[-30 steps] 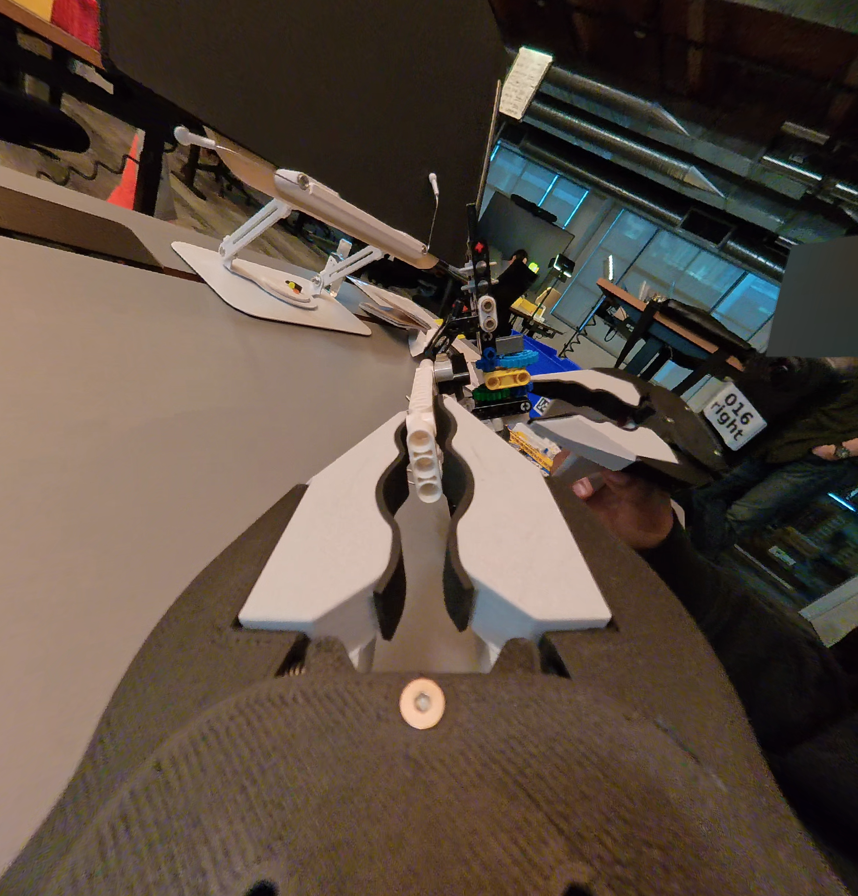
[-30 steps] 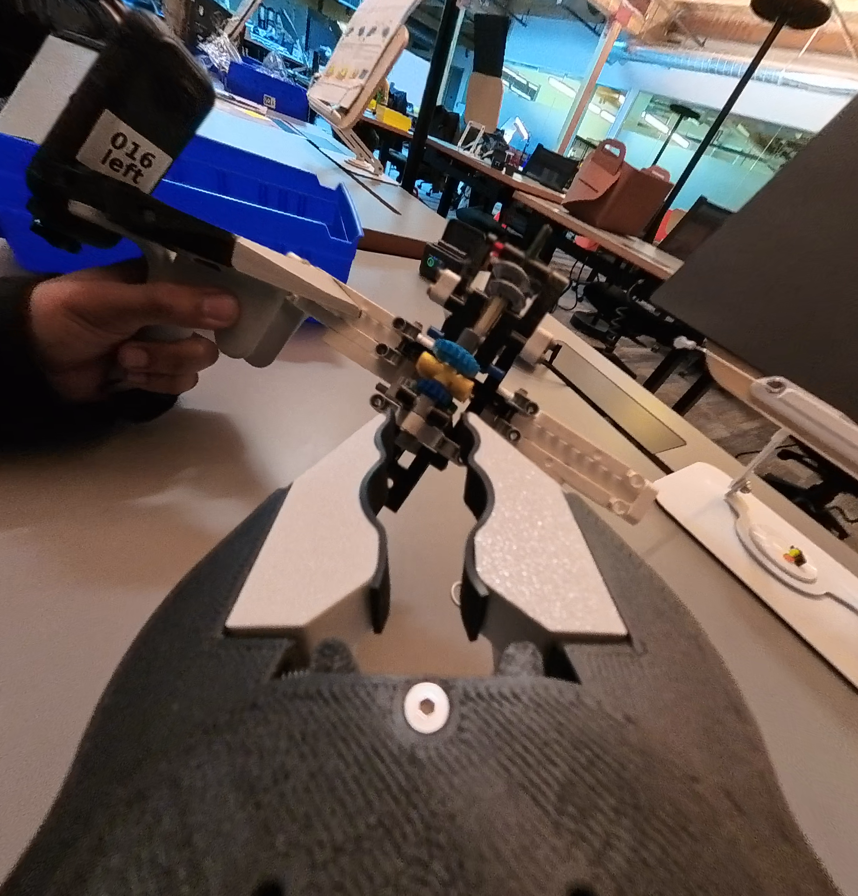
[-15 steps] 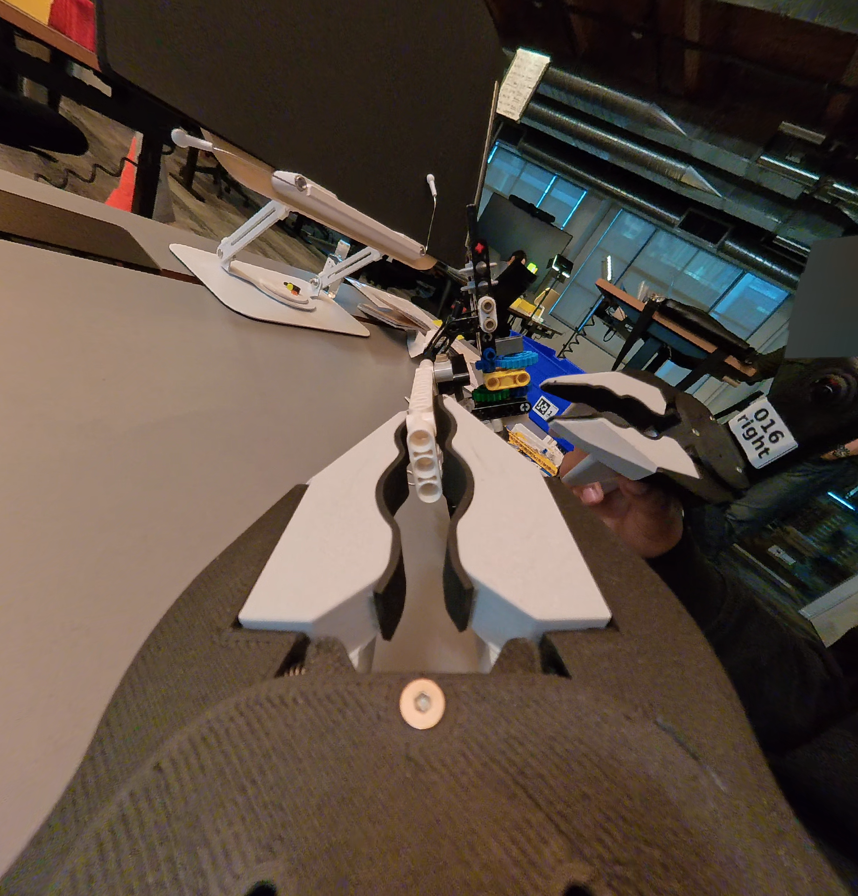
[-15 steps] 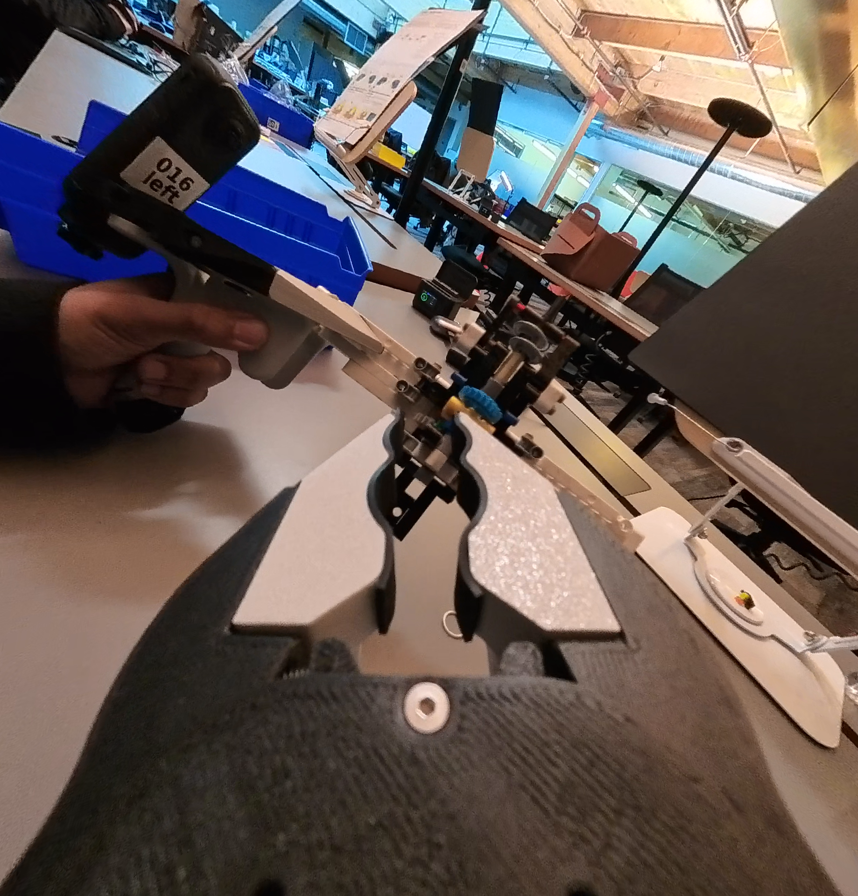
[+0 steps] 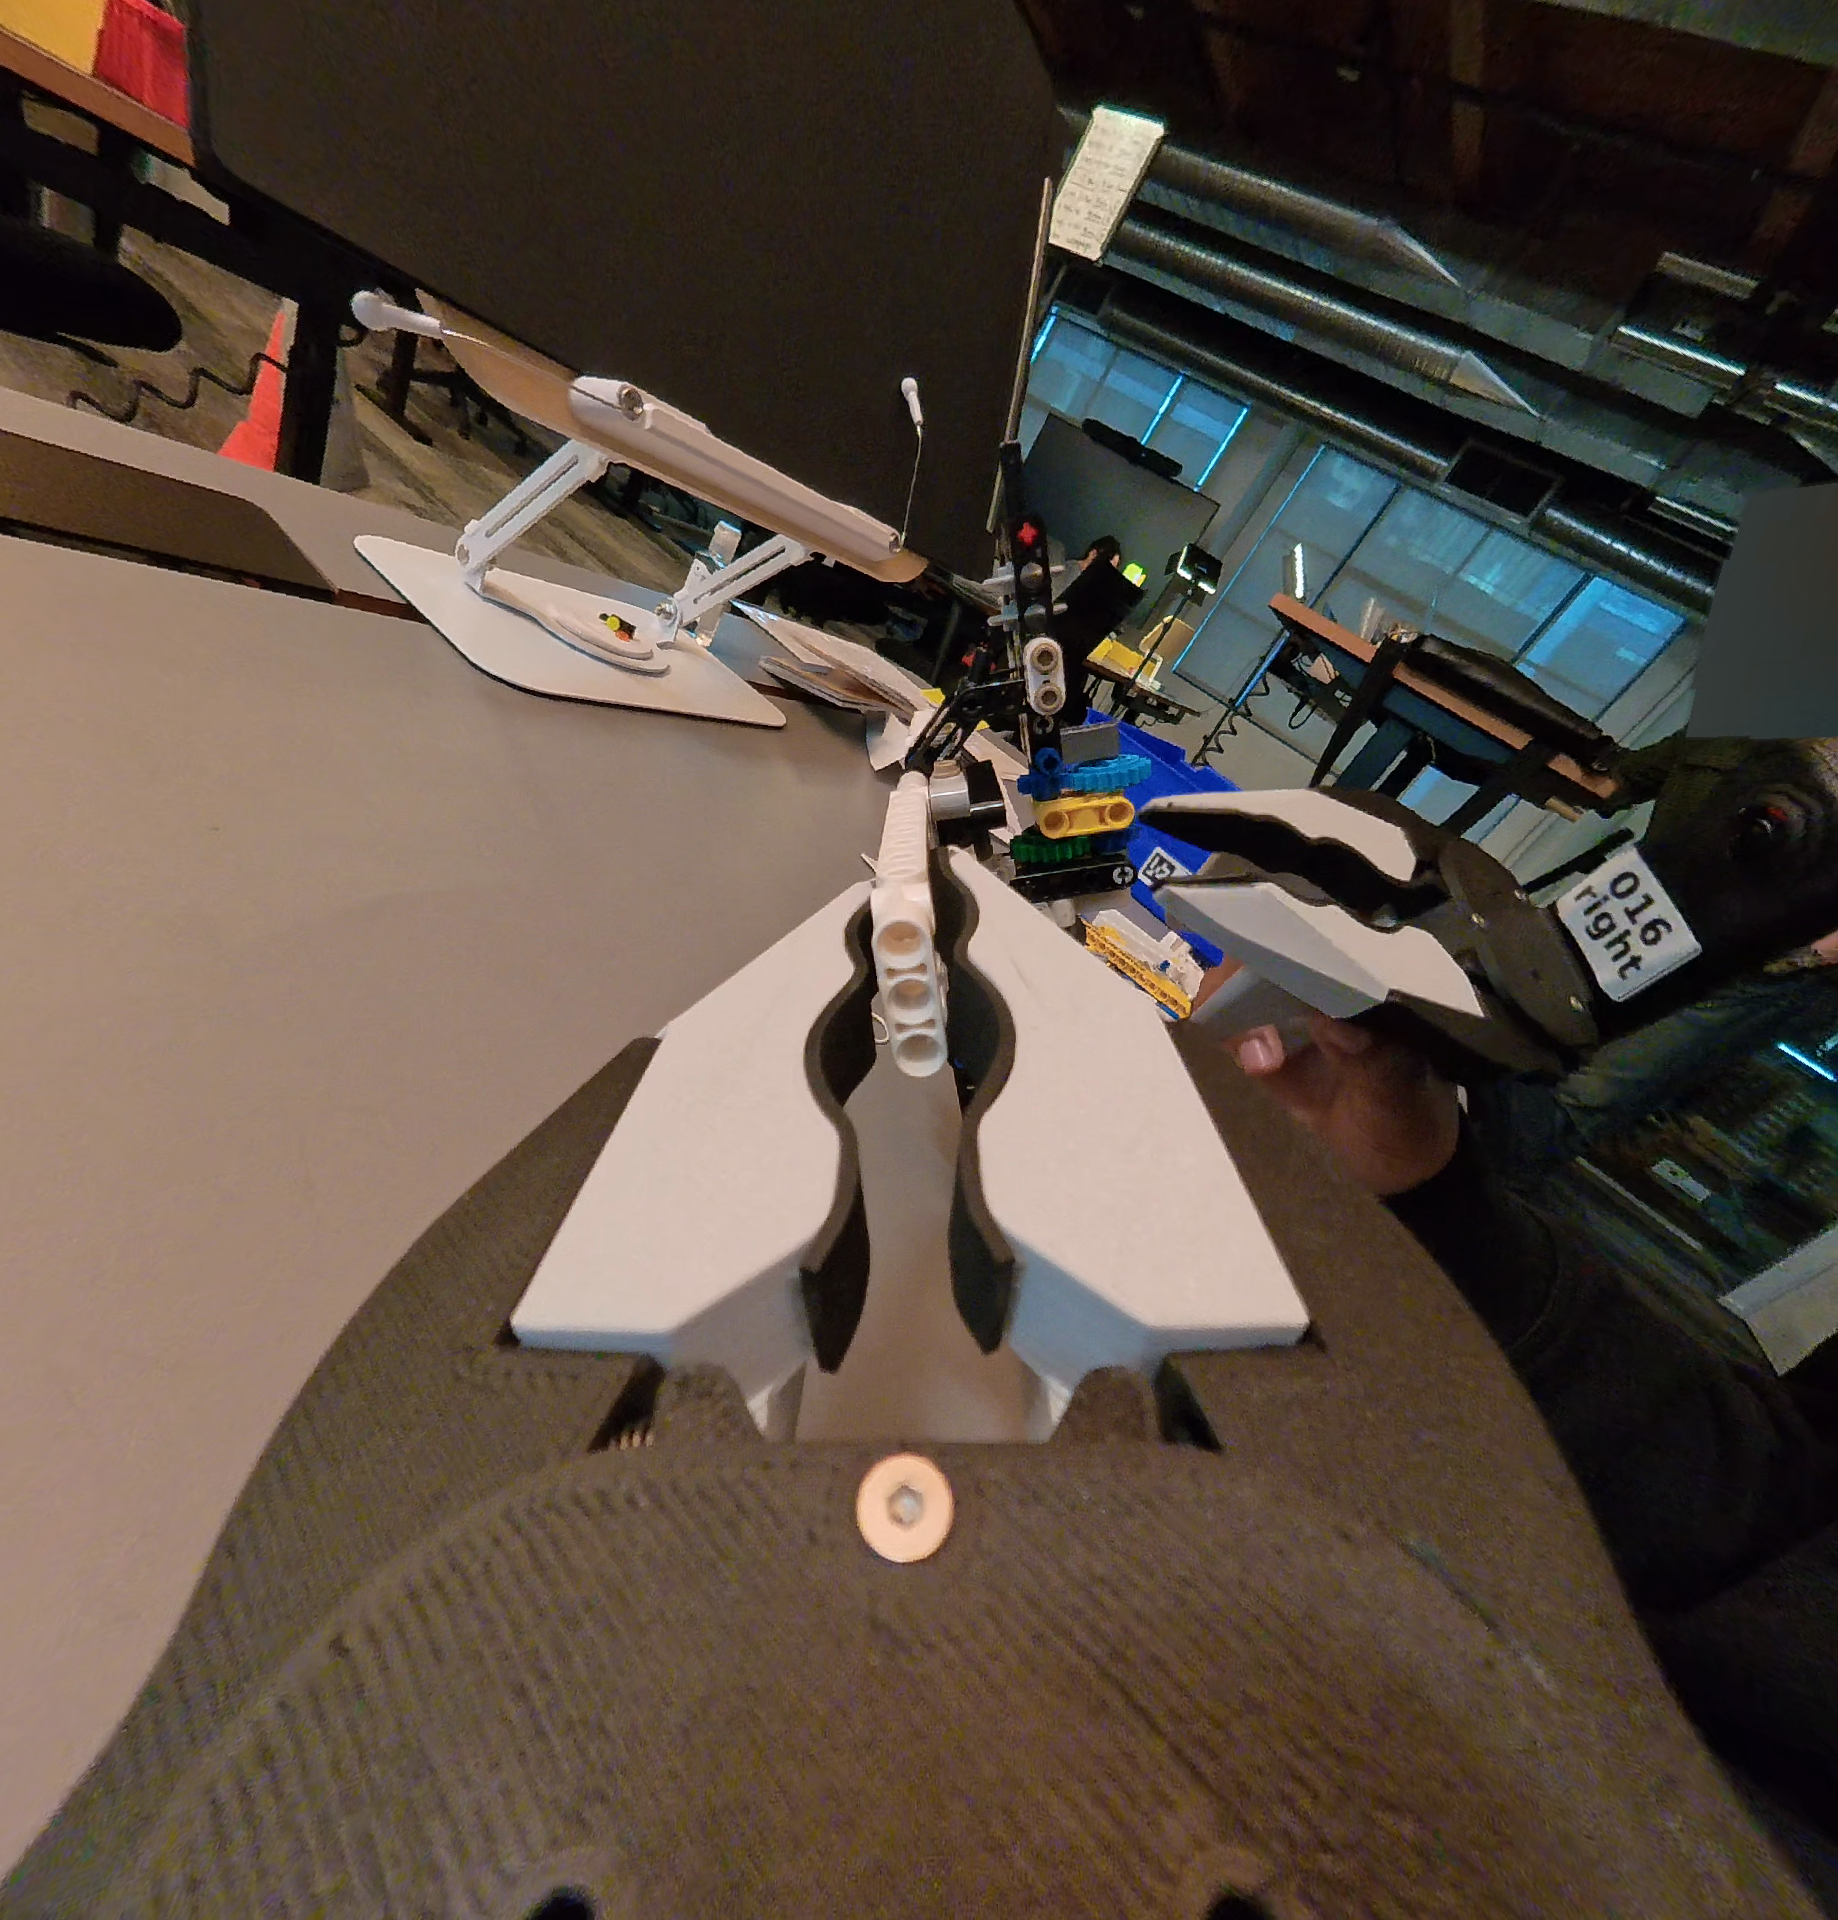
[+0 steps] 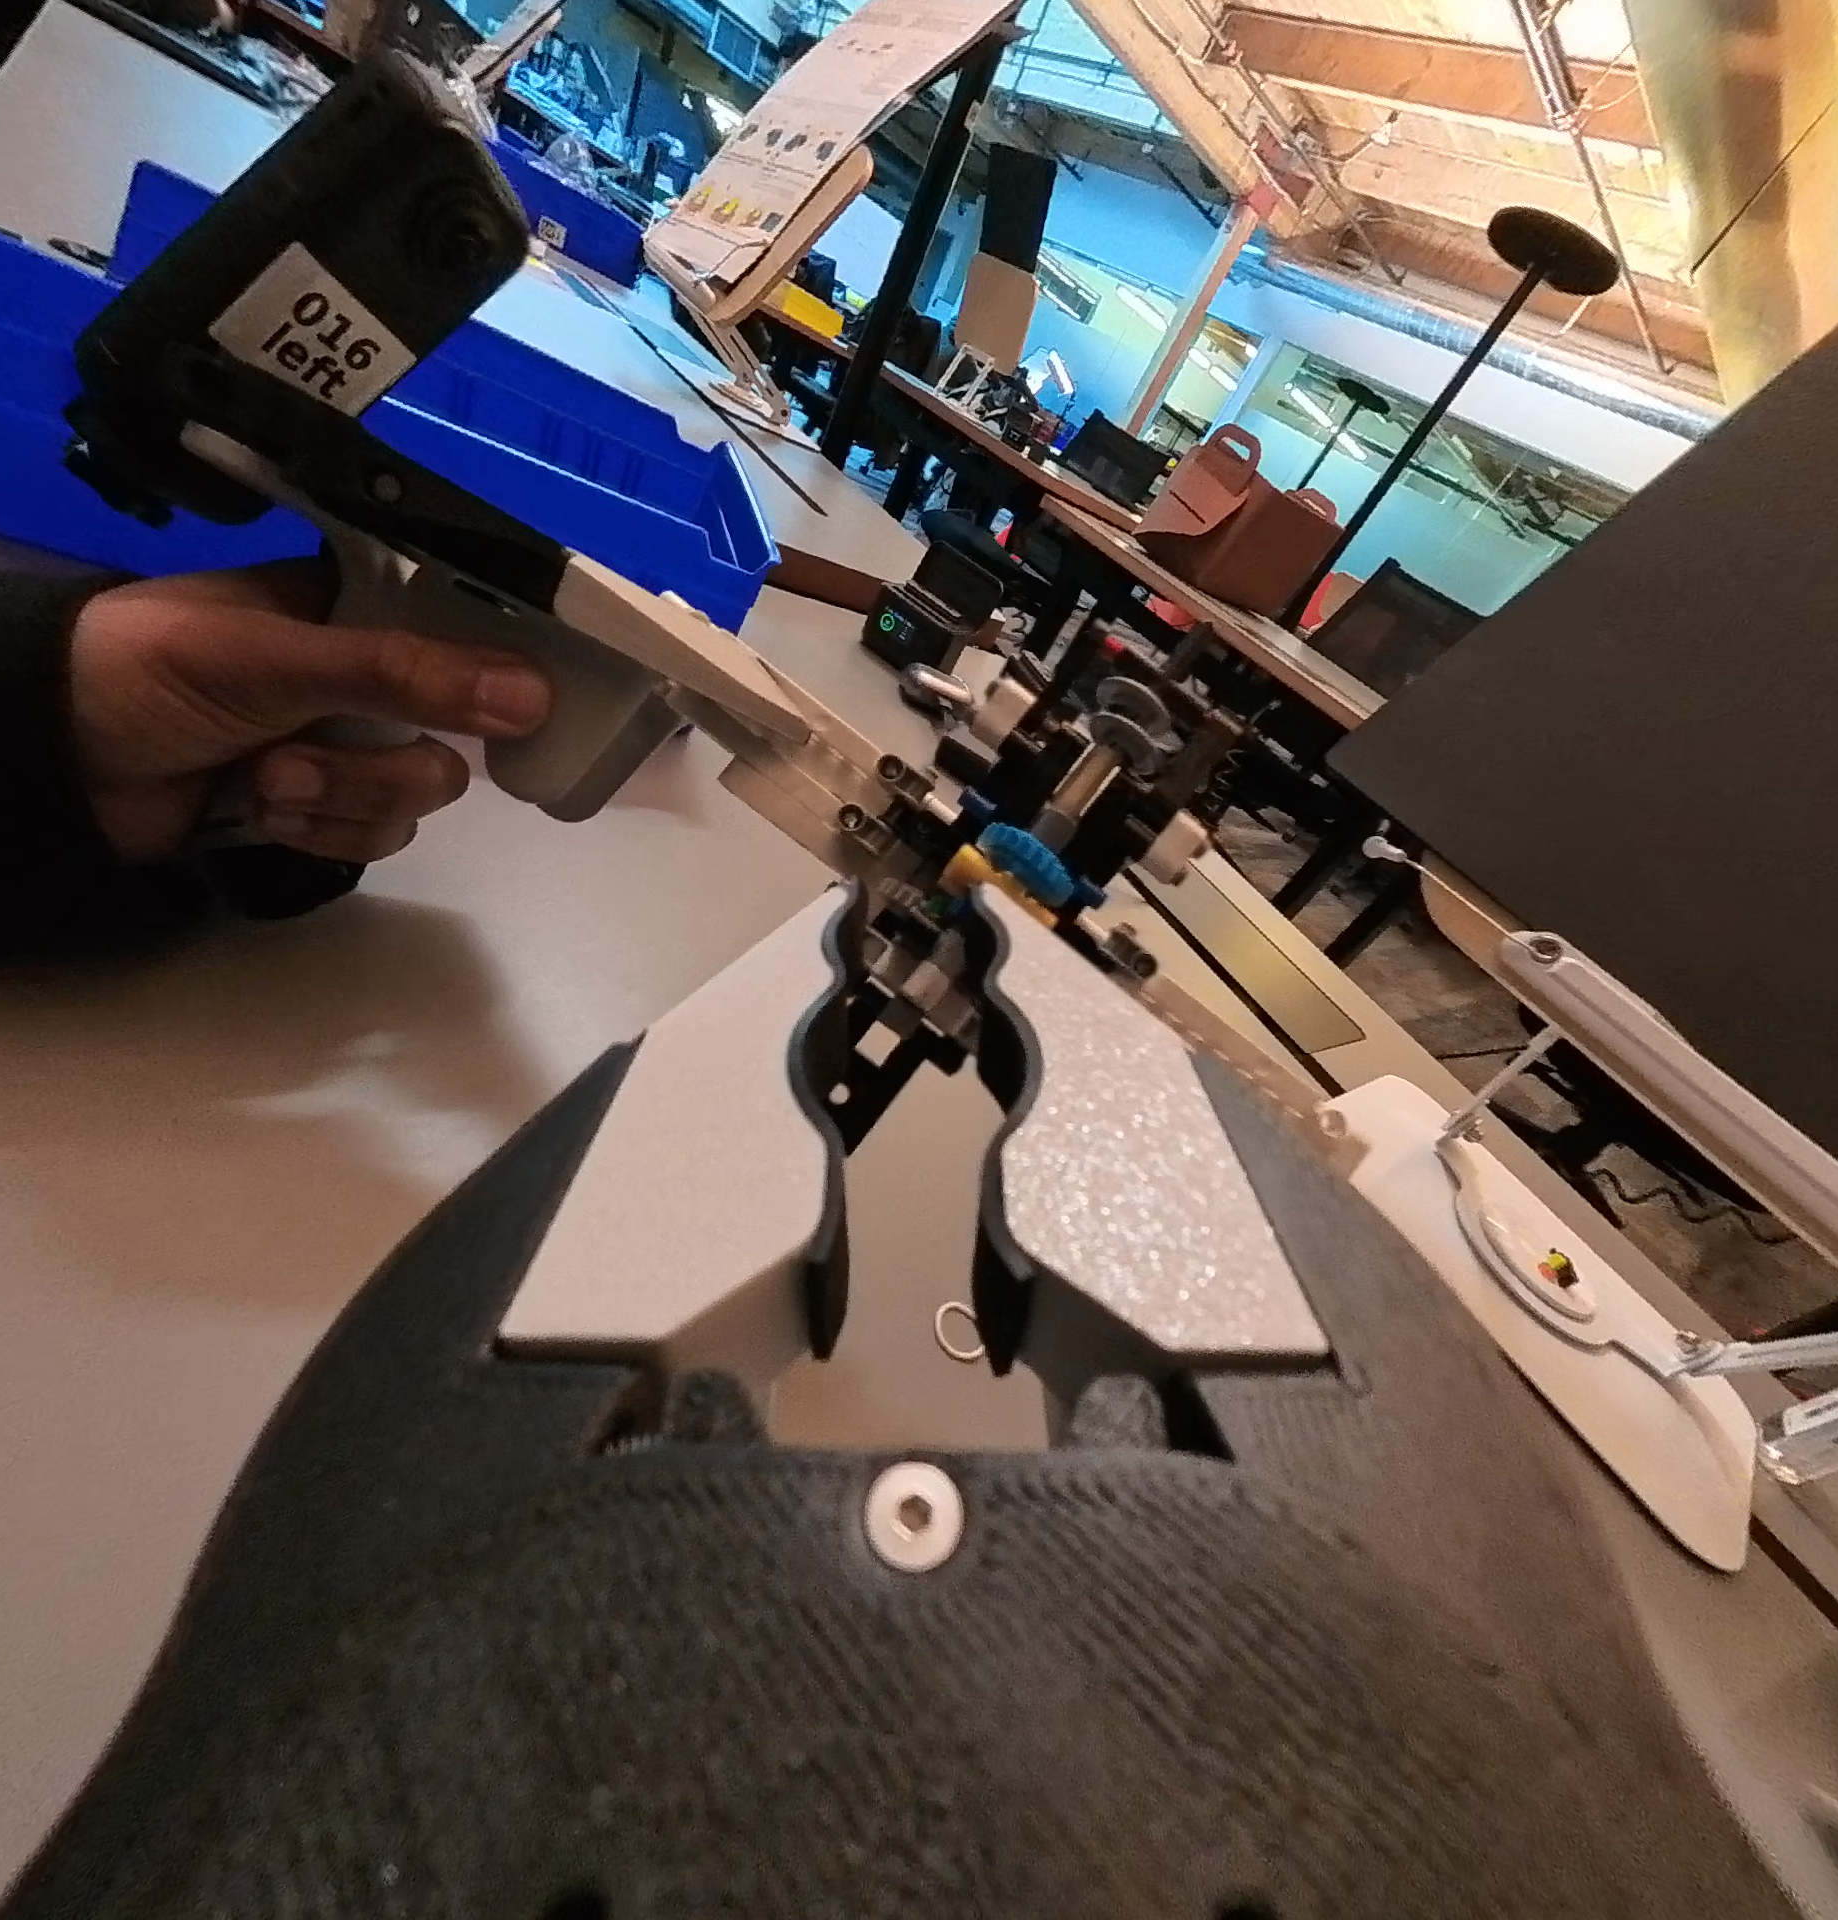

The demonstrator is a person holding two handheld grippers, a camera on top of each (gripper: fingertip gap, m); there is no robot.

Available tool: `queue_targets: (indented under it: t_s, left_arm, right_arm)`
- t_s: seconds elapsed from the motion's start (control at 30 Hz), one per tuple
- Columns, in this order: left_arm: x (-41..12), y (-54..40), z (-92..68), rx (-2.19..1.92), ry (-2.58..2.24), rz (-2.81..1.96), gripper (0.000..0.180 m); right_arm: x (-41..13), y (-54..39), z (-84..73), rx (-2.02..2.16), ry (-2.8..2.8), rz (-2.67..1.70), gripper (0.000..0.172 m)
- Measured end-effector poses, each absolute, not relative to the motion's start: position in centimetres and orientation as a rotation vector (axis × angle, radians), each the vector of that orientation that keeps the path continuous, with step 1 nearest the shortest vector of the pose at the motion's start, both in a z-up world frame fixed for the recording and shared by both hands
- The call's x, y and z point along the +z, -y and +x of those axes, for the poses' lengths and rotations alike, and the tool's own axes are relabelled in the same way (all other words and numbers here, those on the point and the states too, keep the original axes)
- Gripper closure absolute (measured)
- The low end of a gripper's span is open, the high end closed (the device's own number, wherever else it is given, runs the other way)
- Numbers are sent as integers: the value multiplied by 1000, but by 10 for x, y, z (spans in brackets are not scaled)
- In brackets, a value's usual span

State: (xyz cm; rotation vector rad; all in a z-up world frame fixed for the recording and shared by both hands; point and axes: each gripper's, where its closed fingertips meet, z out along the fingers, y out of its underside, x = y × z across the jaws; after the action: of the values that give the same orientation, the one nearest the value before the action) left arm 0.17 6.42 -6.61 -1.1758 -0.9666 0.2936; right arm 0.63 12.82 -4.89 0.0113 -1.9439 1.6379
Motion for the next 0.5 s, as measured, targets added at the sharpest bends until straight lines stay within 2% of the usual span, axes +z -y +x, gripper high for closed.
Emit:
queue_targets:
  t_s: [0.3, 0.5]
  left_arm:
    - [-50, -83, 16, 424, 801, -1263, 175]
    - [-42, -100, 28, 618, 659, -1356, 174]
  right_arm:
    - [-43, -138, -10, 1814, 1944, -267, 129]
    - [-38, -140, -4, 1922, 1949, -318, 128]
